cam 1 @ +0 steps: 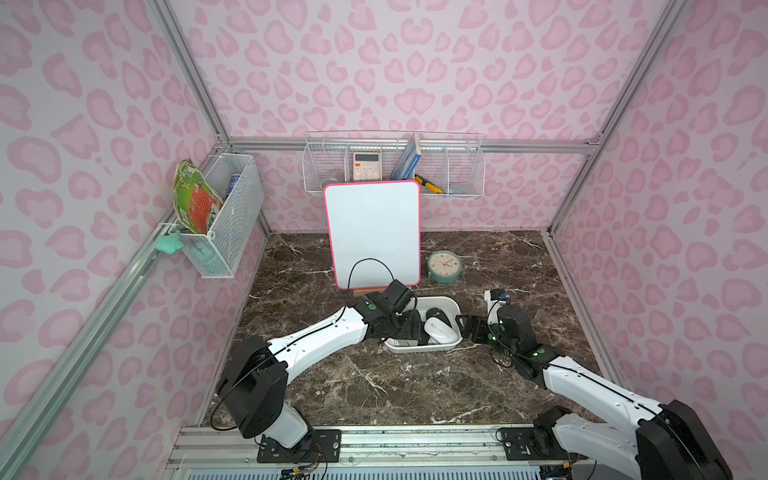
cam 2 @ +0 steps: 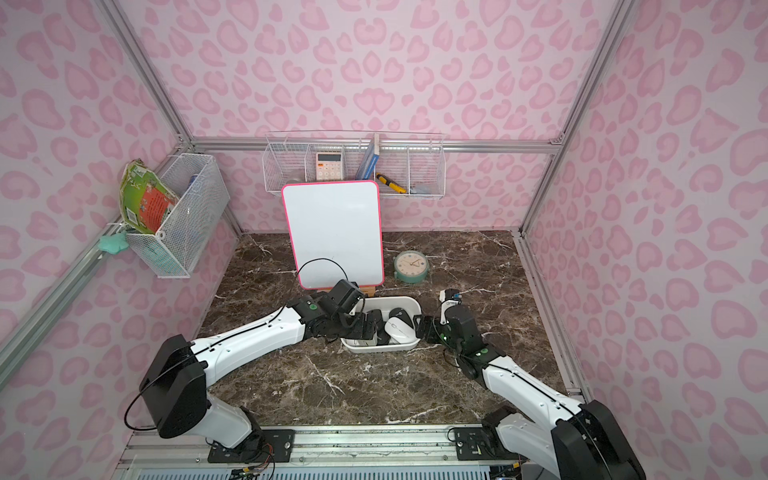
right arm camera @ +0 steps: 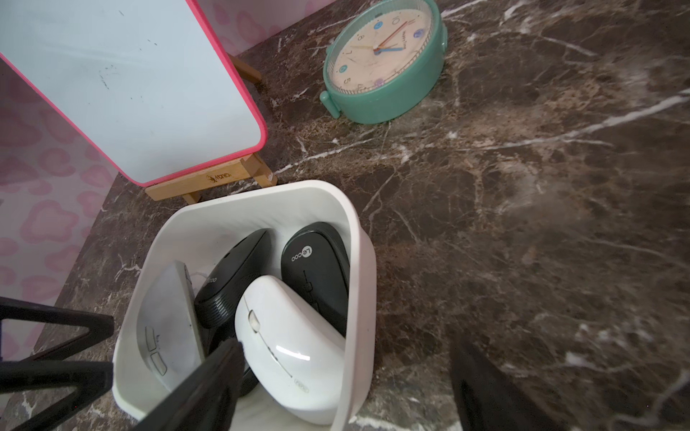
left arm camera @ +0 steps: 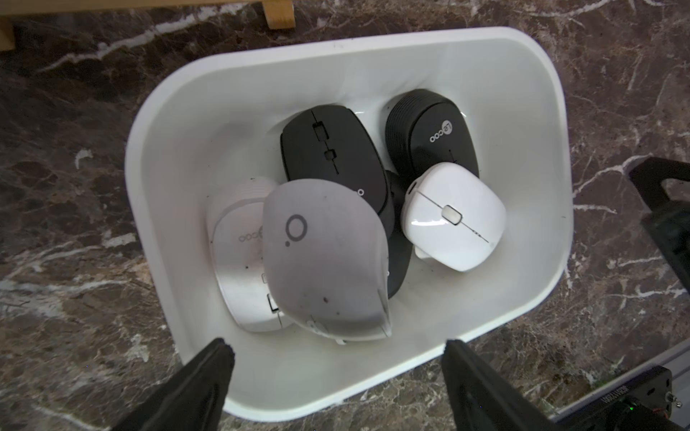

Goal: Take out the mouse from the storage box
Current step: Pick up the mouse from the storage box.

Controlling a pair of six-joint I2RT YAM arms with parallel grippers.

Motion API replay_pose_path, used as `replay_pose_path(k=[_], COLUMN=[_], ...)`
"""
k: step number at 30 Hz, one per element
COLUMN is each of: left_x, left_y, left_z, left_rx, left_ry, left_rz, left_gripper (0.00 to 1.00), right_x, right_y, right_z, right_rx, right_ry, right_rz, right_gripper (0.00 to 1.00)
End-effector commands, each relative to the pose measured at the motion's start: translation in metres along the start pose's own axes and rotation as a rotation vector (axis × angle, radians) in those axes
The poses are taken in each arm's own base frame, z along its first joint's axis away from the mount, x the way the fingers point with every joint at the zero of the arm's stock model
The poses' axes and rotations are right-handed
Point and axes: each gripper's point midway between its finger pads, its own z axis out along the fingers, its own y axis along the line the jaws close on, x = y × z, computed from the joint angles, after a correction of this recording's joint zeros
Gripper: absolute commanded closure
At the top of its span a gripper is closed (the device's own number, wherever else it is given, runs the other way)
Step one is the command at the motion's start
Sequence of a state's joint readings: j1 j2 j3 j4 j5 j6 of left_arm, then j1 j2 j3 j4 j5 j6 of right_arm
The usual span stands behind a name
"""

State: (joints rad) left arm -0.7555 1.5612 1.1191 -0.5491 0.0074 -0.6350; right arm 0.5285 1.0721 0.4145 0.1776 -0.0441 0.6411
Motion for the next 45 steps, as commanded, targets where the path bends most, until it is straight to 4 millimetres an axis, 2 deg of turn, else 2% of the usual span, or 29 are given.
replay_pose_path(k=[1, 5, 10, 25, 33, 41, 45], left_x=[-0.008, -0.011, -0.011, -0.01, -0.023, -0.035, -0.037], left_y=[-0.005, -0.003, 0.008, 0.003, -0.001, -0.005, -0.003], left_z=[0.012, 0.022, 0.033, 0.05, 0.036, 0.009, 0.0], left_rx=[0.008, 0.03, 0.031, 0.054, 0.05, 0.075, 0.075], left_ry=[0.001, 0.001, 0.022, 0.052, 0.005, -0.055, -0.064], left_rz=[-0.051, -0.092, -0.146, -0.146, -0.14, -0.115, -0.113], left_gripper=[0.06, 0.05, 0.09, 0.34, 0.43, 0.45, 0.46], right_x=[-0.003, -0.003, -0.007, -0.008, -0.012, -0.02, -0.015], right_y=[0.005, 0.005, 0.009, 0.013, 0.011, 0.013, 0.014], right_z=[-0.004, -0.01, -0.013, -0.01, -0.012, -0.01, -0.009], right_rx=[-0.029, -0.033, -0.045, -0.058, -0.035, -0.015, -0.016], right_ry=[-0.024, -0.047, -0.057, -0.052, -0.06, -0.053, -0.042], right_rz=[0.013, 0.013, 0.009, 0.012, 0.008, 0.005, 0.004], right_gripper=[0.11, 0.12, 0.12, 0.12, 0.12, 0.12, 0.12])
